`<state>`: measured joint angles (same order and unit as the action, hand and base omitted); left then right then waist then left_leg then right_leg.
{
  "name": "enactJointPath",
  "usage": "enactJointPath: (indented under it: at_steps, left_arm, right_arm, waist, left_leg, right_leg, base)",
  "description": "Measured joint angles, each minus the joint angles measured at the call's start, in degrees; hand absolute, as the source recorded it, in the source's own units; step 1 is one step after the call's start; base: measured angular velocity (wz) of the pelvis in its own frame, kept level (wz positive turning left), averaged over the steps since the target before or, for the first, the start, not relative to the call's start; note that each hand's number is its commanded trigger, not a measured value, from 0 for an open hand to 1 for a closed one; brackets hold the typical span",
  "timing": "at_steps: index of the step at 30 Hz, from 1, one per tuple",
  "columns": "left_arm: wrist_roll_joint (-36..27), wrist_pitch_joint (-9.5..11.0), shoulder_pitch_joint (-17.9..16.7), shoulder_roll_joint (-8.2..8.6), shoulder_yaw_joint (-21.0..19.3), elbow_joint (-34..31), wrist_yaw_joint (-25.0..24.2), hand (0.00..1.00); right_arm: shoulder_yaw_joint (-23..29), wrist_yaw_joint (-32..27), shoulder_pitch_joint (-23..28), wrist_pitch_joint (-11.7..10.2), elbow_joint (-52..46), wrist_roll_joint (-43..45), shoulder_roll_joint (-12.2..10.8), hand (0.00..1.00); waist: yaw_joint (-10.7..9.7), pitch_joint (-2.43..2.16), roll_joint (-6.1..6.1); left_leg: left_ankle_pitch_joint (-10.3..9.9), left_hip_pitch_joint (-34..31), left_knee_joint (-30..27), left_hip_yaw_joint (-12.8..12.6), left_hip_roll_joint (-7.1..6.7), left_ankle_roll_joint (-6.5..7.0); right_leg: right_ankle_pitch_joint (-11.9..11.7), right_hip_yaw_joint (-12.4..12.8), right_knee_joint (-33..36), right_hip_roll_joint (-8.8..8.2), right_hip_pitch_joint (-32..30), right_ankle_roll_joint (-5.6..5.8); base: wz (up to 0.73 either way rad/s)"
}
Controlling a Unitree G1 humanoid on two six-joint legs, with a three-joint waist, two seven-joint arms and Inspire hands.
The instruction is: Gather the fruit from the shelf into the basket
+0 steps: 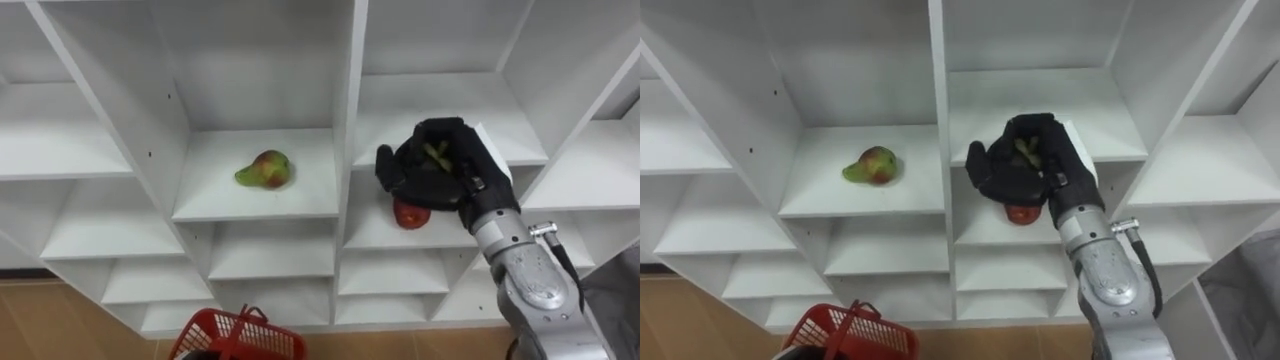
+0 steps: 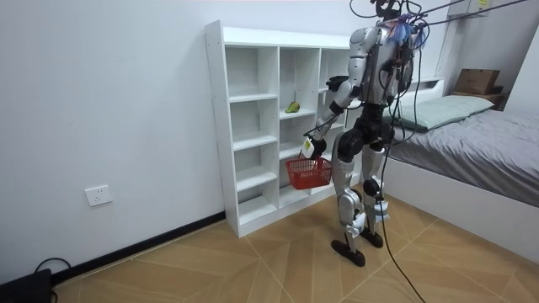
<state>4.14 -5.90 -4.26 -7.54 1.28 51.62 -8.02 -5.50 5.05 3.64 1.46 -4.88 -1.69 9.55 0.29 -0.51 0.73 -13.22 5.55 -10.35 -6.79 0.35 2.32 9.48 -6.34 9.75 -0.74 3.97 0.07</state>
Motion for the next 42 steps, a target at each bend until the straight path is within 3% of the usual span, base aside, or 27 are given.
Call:
enactJointPath:
  at_steps: [16,23,32,39,42]
  left_arm:
    - [-0.04,0.06,-0.23,-0.03,0.09,-0.78,-0.54,1.0]
    - [-0.07,0.1,0.19,0.1,0.11,-4.24,-1.34,1.0]
    - [-0.02,0.04,0.22,0.19,0.72,-7.98,-1.53,1.0]
    - [0.0,-0.07,-0.33,0.12,1.04,-10.94,-1.48,1.0]
    - [0.0,-0.05,0.11,0.29,2.59,-11.28,-1.39,1.0]
  right_arm:
    - [-1.16,1.97,1.0,0.07,-0.16,2.26,0.07,1.0]
    - [-2.56,3.82,2.05,0.19,0.4,6.13,-0.12,1.0]
    - [-5.67,3.67,4.89,2.18,0.48,7.11,-0.09,1.0]
    - [-6.72,3.11,4.78,2.18,1.73,6.11,-0.16,1.0]
    - [-7.07,3.21,4.48,2.21,6.49,5.27,-0.31,1.0]
  waist:
    - [0.18,-0.09,-0.1]
    - [0.34,0.57,-0.91]
    - [1.31,0.62,-0.8]
    - [1.59,0.55,-0.91]
    - [1.51,0.57,-1.13]
  left_leg:
    - [0.03,-1.52,-0.07,-0.47,0.09,-0.01]
    - [0.03,-2.03,-0.21,-0.49,0.17,-0.01]
    - [0.03,-2.03,-0.37,-0.4,0.2,-0.01]
    - [0.02,-2.36,-0.37,0.12,0.17,-0.01]
    - [0.03,-2.5,-0.51,0.93,0.15,-0.01]
  right_leg:
    - [-0.33,-0.12,0.08,0.01,-1.71,-0.04]
    - [-0.34,-0.23,0.02,-0.03,-2.1,-0.06]
    - [-0.36,-0.05,0.06,0.03,-2.09,-0.07]
    - [-0.37,-0.52,0.3,-0.04,-2.06,-0.08]
    - [-0.36,-1.4,0.94,-0.17,-2.14,-0.06]
  base:
    - [-0.01]
    - [0.0]
    - [0.0]
    - [0.03]
    - [0.11]
